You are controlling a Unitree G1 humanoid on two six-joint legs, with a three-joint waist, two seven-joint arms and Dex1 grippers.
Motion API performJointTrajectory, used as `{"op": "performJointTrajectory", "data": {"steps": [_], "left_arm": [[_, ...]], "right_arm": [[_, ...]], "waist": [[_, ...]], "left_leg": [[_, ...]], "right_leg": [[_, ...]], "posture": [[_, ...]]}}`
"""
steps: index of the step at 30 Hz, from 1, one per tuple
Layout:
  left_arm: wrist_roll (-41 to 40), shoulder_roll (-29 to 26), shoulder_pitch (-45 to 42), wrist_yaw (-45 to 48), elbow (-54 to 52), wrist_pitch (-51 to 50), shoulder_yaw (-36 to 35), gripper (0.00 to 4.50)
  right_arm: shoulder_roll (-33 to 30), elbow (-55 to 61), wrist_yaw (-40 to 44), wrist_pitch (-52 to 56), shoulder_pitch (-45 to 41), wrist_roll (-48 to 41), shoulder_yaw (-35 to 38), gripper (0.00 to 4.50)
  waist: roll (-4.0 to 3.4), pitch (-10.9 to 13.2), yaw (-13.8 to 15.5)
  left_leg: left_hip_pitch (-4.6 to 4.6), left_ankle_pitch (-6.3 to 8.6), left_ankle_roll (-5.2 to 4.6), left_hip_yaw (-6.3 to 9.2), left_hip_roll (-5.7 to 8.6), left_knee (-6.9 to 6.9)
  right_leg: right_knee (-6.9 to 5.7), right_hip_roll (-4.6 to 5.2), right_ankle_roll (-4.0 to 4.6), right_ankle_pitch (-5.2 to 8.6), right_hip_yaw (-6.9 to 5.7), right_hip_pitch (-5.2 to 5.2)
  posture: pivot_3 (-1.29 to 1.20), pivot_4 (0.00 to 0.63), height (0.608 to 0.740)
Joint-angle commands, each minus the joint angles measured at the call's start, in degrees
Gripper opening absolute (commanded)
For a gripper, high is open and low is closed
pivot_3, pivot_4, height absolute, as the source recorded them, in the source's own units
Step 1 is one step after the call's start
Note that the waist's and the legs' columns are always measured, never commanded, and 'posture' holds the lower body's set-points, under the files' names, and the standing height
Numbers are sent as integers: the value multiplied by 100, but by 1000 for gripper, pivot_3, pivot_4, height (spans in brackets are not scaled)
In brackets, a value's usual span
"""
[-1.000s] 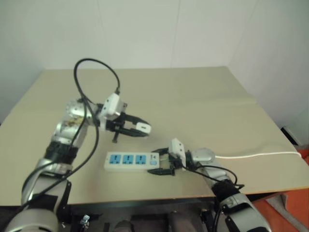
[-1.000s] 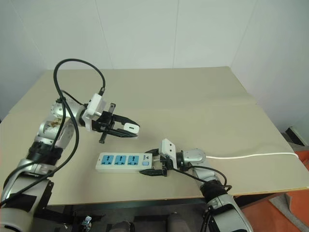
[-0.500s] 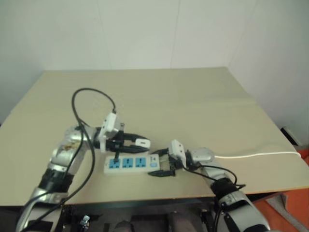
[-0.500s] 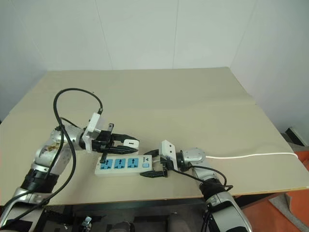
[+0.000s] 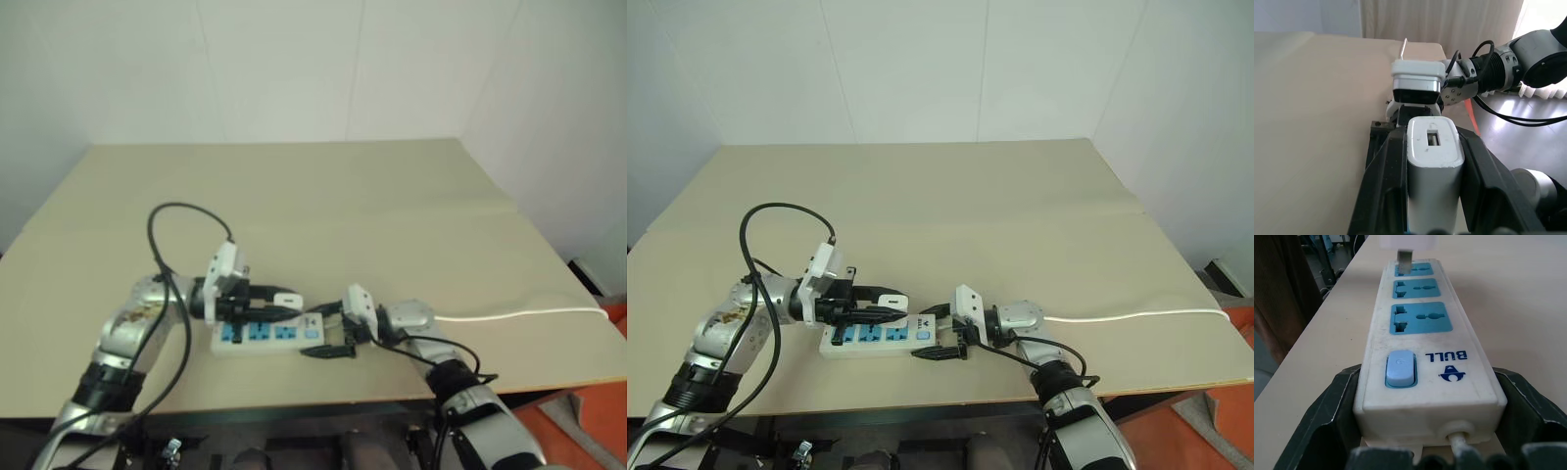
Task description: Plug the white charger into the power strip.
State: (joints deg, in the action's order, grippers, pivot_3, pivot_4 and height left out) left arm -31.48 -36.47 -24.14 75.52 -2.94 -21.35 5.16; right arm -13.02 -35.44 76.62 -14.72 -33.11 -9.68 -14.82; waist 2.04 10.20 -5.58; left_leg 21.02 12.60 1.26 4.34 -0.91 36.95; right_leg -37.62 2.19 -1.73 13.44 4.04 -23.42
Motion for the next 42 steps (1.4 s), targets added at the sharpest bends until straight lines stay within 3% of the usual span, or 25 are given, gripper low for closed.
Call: {"op": "performJointTrajectory", "data": {"steps": [1,24,35,42], "left_arm": [[98,2,80,34,32,149,-29,1025],[536,353,84,107,630,670,164,1025],[725,157,167,345,807,738,298,1025],[882,-250,521,508,893,823,316,1025]], "right_arm": [[41,-85,-52,-16,31,110,-65,3428],[9,-43,-135,62,16,119,-33,3428],[1,-17,-154,91,24,102,-18,3428],[-11,4,-159,109,38,102,-9,3428]], "waist": [[0,0,1],[1,-1,6],[2,-1,-4],[3,-3,-35]], "left_leg": [[0,0,0,0,0,0],[-23,0,0,0,0,-8],[-25,1,1,-1,-4,-14],[-38,2,3,-3,-13,-28]], "right_leg": [[0,0,0,0,-1,0],[13,0,-2,1,0,27],[17,-3,-1,2,0,26],[19,-13,6,7,4,29]], "posture": [[0,150,740],[0,150,740],[0,150,740],[0,150,740]]}}
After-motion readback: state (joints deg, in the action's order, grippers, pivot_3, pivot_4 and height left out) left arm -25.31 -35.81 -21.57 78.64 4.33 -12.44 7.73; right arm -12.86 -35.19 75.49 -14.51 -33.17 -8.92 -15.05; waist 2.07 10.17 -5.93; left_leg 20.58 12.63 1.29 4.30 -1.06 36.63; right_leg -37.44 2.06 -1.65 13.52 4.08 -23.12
